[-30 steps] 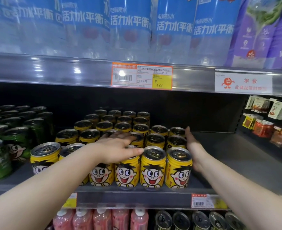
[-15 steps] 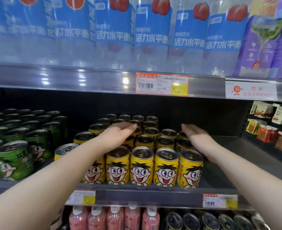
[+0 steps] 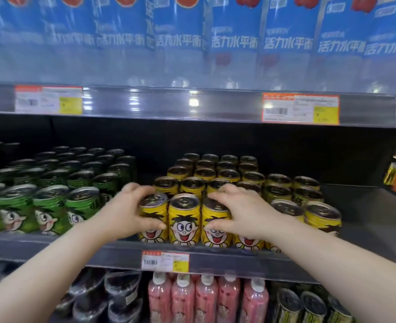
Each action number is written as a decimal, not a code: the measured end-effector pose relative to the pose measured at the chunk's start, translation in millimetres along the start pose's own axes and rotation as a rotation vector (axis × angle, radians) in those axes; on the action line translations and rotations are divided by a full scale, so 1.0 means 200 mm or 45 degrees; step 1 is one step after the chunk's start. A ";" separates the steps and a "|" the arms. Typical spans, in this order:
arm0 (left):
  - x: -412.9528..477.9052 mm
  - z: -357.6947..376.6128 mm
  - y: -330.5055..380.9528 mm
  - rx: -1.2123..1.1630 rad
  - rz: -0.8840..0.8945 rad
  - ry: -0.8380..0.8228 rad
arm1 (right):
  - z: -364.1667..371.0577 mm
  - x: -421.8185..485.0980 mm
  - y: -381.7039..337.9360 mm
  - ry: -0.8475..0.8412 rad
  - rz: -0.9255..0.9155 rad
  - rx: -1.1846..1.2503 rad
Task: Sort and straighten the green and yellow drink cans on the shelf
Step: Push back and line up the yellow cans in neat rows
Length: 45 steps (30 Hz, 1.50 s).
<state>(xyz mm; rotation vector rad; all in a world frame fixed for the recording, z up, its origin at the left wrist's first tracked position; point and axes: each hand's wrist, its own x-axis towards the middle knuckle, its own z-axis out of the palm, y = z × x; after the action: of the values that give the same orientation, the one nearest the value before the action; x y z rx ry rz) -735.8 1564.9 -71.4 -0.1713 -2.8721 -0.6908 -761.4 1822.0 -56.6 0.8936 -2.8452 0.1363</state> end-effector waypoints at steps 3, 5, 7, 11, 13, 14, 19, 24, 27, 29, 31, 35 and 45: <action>-0.01 0.07 -0.05 -0.045 0.036 -0.025 | 0.01 0.02 -0.02 0.002 0.055 0.014; 0.01 0.08 -0.08 -0.087 0.074 -0.015 | 0.01 0.01 -0.02 -0.008 0.063 0.049; 0.02 0.08 -0.09 -0.154 0.110 -0.035 | 0.01 0.01 -0.02 -0.018 0.071 0.071; 0.04 0.07 -0.13 -0.210 0.144 -0.092 | 0.01 0.01 -0.03 -0.030 0.095 0.093; 0.04 0.06 -0.12 -0.169 0.138 -0.125 | -0.02 -0.01 -0.01 -0.071 0.097 0.136; 0.04 0.05 -0.10 -0.105 0.144 -0.111 | -0.04 -0.03 0.00 -0.070 0.115 0.180; 0.05 0.03 0.08 0.129 0.339 0.108 | -0.22 -0.19 0.23 0.228 0.426 0.231; 0.11 0.09 0.25 0.389 0.503 -0.125 | -0.21 -0.40 0.40 -0.061 0.710 0.135; 0.14 0.12 0.27 0.505 0.533 -0.272 | -0.15 -0.45 0.43 -0.061 0.709 0.172; 0.14 0.13 0.26 0.542 0.552 -0.257 | -0.11 -0.47 0.44 -0.063 0.689 0.130; 0.14 0.14 0.25 0.549 0.579 -0.198 | -0.06 -0.48 0.45 -0.012 0.674 0.067; 0.14 0.15 0.24 0.530 0.616 -0.156 | -0.01 -0.50 0.48 0.092 0.659 0.044; 0.13 0.10 0.25 0.307 0.575 -0.238 | -0.08 -0.45 0.41 -0.035 0.655 -0.210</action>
<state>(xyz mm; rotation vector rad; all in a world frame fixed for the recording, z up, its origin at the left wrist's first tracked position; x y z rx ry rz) -756.6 1621.4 -62.0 -0.8540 -2.8926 -0.2518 -734.0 1942.1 -60.1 0.1211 -2.9887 -0.0533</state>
